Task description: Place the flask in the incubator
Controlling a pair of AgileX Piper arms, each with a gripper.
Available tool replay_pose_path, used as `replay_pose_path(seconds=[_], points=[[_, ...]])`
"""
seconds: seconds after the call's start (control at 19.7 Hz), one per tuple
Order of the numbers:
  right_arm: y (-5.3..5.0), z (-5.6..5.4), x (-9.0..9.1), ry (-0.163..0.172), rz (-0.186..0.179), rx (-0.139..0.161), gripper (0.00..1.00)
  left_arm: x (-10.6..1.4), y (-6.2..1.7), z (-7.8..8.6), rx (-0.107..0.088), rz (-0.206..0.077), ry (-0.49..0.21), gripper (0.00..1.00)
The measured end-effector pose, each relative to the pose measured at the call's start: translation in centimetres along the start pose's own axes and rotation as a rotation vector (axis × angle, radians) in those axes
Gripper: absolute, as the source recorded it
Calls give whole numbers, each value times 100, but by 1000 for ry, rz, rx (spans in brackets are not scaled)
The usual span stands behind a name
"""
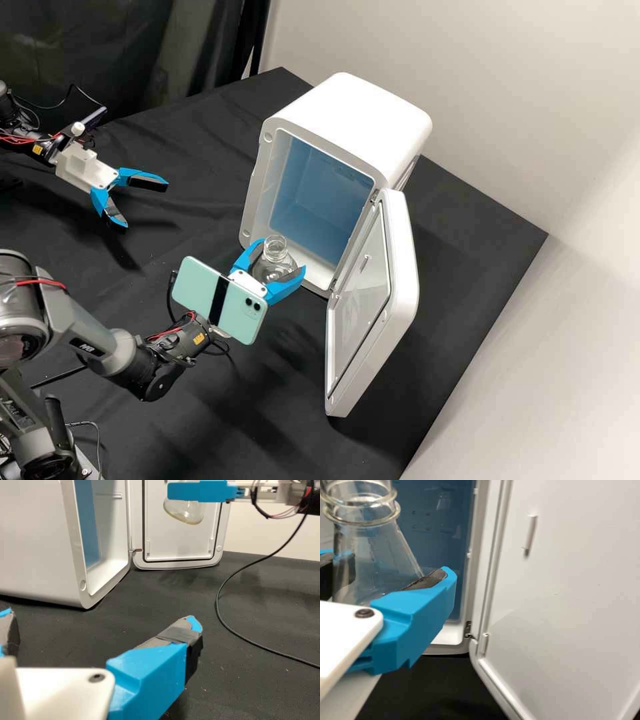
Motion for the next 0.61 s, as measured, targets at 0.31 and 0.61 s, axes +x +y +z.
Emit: replay_pose_path(seconds=[0.31, 0.61], points=[[160, 34, 212, -5, 79, 12, 0, 0, 0, 0, -3, 0, 0, 100], [192, -38, 402, 33, 99, 20, 0, 0, 0, 0, -3, 0, 0, 100]])
